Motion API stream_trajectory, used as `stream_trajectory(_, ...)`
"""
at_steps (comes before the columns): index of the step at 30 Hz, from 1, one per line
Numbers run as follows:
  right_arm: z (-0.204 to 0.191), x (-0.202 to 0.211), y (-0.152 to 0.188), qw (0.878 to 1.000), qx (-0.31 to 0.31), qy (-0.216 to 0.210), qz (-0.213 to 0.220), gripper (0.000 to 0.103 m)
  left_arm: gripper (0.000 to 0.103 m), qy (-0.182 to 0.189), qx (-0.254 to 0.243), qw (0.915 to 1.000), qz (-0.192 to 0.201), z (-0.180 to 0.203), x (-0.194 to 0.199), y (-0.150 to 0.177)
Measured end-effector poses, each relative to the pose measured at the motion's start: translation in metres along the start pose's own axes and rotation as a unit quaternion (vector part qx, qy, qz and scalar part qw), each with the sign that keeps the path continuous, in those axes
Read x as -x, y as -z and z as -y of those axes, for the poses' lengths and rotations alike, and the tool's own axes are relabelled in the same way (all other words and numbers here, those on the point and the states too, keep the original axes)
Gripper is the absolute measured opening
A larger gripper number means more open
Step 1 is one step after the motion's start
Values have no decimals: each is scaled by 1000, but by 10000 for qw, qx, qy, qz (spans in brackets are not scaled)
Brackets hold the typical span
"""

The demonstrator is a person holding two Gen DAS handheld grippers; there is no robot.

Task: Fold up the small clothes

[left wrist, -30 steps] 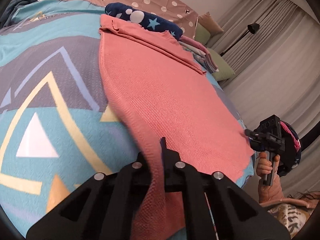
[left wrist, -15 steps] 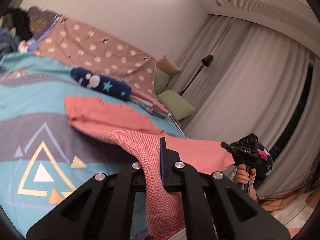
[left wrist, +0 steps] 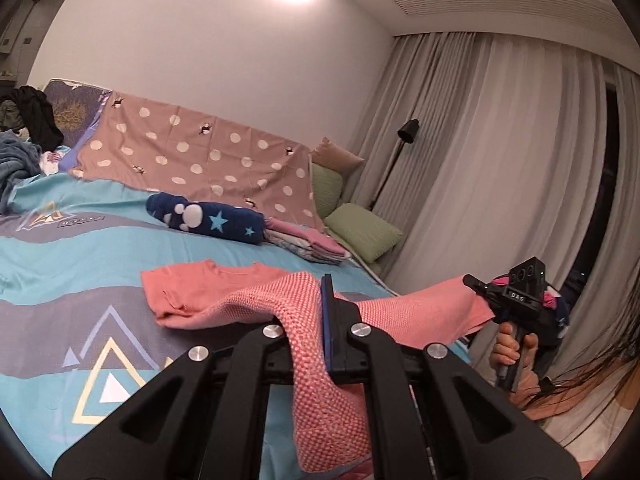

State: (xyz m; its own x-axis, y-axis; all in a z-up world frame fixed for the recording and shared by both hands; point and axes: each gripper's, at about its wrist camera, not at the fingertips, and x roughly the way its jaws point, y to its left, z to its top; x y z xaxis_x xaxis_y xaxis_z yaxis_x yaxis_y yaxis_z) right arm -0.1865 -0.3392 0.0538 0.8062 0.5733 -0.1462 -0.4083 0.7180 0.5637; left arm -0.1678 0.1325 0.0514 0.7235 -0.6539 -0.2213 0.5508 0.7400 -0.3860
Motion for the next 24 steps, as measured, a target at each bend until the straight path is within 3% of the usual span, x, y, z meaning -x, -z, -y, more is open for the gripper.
stream_trajectory(5, 25, -48, 2, 9974, -167, 597, -375, 6, 4, -422, 373, 9974, -443, -32, -47, 3)
stream_trajectory(9, 37, -78, -3, 9946, -121, 888, -522, 6, 4, -516, 498, 9958, -566, -51, -72, -5)
stream_trajectory(18, 68, -141, -23, 9896, -161, 1155, -842, 9, 4, -713, 714, 9914, -834, -89, -129, -21)
stream_trajectory(24, 109, -200, -23, 9806, -475, 1417, -1269, 10, 5, -1004, 1059, 9817, -1224, -135, -179, -19)
